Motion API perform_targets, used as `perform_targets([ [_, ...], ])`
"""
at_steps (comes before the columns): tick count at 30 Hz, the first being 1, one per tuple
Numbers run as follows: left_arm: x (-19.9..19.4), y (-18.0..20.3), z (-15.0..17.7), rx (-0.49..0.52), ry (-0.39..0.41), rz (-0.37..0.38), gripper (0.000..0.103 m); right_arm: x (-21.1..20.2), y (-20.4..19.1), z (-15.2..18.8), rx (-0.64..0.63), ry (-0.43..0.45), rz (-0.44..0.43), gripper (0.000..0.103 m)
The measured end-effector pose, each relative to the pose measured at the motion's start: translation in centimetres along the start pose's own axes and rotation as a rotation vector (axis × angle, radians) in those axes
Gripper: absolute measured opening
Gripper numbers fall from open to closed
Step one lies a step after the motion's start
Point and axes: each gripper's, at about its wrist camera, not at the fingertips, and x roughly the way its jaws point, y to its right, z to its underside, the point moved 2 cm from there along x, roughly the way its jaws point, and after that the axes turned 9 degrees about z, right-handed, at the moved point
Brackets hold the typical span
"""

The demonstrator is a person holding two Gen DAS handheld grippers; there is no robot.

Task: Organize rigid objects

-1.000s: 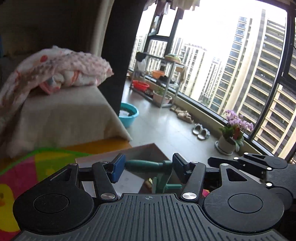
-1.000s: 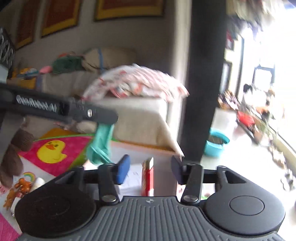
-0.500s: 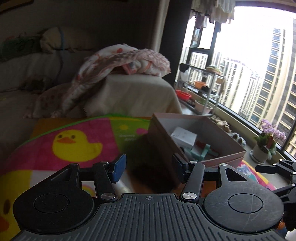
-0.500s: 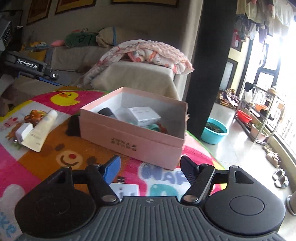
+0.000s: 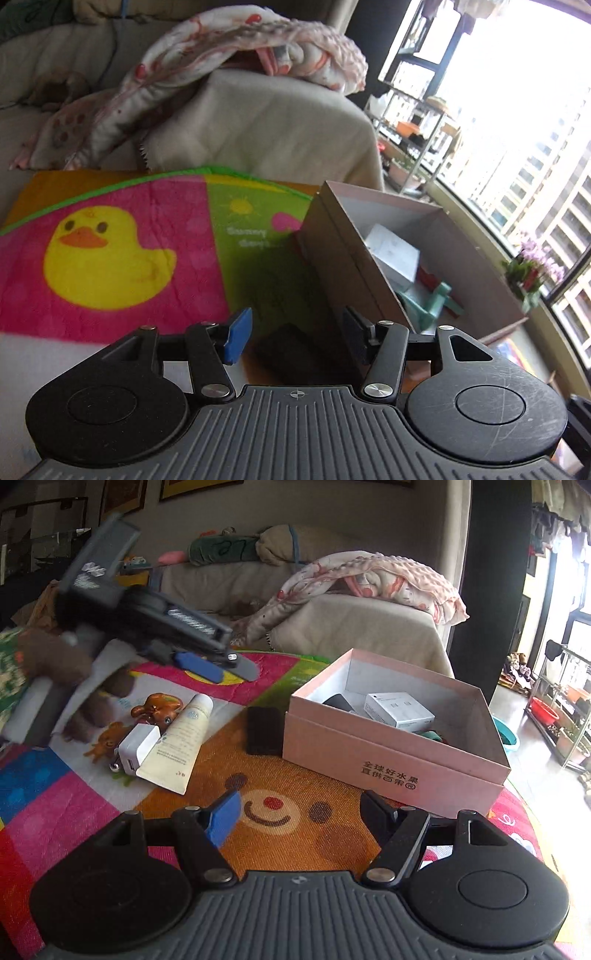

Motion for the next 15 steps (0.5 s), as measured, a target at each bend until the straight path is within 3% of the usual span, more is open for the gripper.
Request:
perform_targets([
  [2,2.6,0.4,-0.8,0.078,-0.045,-0.08,0.043,-0.3,0.6,0.6,0.003,-0.004,0.025,0.072],
  [4,4.0,0.3,-0.8,0.099,-0.092,-0.097,0.03,-0.6,1.4,1.2,0.007,-0.009,0.055,0.072],
  [10,2.2,1.4,2.0,0.158,-0.145,-0.007,0.027,-0.5,4.6,2.9,0.096,-0.042,0.104,0.072],
  [15,0.0,3.7,4.9,0.164,-0.205,0.109,0.026,-0.3,5.0,3.4,0.148,-0.059,0.074,0.072],
])
